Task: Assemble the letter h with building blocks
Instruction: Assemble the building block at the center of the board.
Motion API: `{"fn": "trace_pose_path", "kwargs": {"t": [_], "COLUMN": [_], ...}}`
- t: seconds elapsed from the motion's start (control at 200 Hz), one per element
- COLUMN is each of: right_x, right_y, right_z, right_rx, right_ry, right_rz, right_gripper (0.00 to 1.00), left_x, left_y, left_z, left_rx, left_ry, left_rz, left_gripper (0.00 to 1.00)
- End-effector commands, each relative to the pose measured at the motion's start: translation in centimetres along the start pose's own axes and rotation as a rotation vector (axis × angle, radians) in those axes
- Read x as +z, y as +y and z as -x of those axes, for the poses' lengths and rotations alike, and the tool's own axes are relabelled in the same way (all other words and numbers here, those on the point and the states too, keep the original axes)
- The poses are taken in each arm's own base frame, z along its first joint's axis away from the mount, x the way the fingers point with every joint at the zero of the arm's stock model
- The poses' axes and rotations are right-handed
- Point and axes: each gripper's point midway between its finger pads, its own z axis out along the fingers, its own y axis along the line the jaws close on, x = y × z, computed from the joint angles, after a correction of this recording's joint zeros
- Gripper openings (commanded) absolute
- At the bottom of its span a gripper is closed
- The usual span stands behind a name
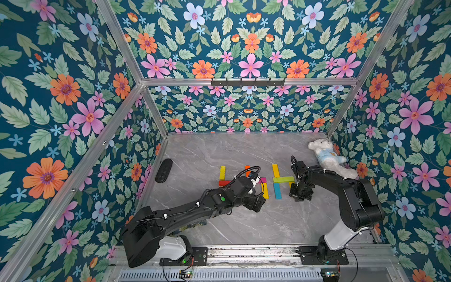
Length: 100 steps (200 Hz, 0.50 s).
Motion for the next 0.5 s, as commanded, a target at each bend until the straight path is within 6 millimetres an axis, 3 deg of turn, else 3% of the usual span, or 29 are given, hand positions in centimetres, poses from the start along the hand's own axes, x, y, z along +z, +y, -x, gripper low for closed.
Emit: {"fn": "trace_pose_path", "kwargs": {"t": [0.0,0.25,0.4,0.415,0.495], "right_x": [0.5,0.3,-0.3,-1.1,-1.7], "right_y": [1.6,1.8,1.7,1.9,1.9], "right_z": [2.3,2.5,2.2,2.4,2.4], "right_rx": [-0.004,-0.005,-0.01,-0.012,-0.018], "right_ry": [-0.086,-0.097,-0.117,-0.143,-0.16], "right_rz": [0.062,0.07,0.086,0.104,0.114], "right_gripper": [0.0,0.03,0.2,0.22,0.32], "left_x": [-0.1,-0.2,-0.4,-0.4,-0.9], "left_y": [0.1,0.2,0.4,0.5,0.6], "left_z": [0.4,0.5,0.6,0.7,1.1], "left_rx": [0.006,0.002,-0.005,-0.006,-0.012], "left_ry": [-0.016,-0.018,-0.028,-0.031,-0.052], "left_rz": [0.003,0.009,0.02,0.023,0.028], "left_gripper": [0.99,0.99,0.99,0.99,0.99]}}
